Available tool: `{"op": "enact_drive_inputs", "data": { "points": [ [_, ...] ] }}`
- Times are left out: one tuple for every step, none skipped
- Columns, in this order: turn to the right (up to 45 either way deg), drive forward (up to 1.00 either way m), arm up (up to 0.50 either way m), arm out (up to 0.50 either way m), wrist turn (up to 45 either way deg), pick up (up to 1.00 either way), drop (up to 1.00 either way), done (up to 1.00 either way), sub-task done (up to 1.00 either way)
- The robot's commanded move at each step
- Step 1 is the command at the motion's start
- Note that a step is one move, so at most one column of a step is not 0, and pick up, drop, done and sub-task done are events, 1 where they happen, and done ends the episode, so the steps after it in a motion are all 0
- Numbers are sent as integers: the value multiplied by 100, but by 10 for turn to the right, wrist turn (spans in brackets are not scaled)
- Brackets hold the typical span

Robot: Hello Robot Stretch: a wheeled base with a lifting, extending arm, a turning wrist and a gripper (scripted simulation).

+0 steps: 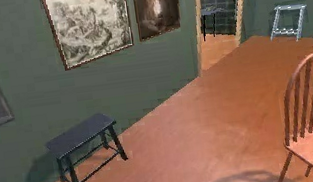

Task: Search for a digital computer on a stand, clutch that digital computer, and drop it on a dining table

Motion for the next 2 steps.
{"op": "enact_drive_inputs", "data": {
  "points": [
    [120,0,0,0,0,0,0,0,0],
    [0,100,0,0,0,0,0,0,0]
  ]
}}
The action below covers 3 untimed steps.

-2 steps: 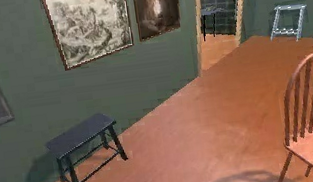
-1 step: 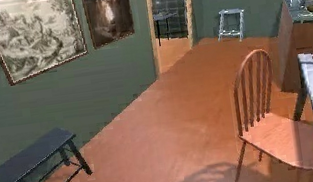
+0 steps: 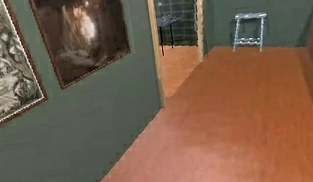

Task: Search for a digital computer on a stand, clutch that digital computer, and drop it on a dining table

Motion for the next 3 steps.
{"op": "enact_drive_inputs", "data": {
  "points": [
    [0,15,0,0,0,0,0,0,0],
    [120,0,0,0,0,0,0,0,0],
    [0,100,0,0,0,0,0,0,0]
  ]
}}
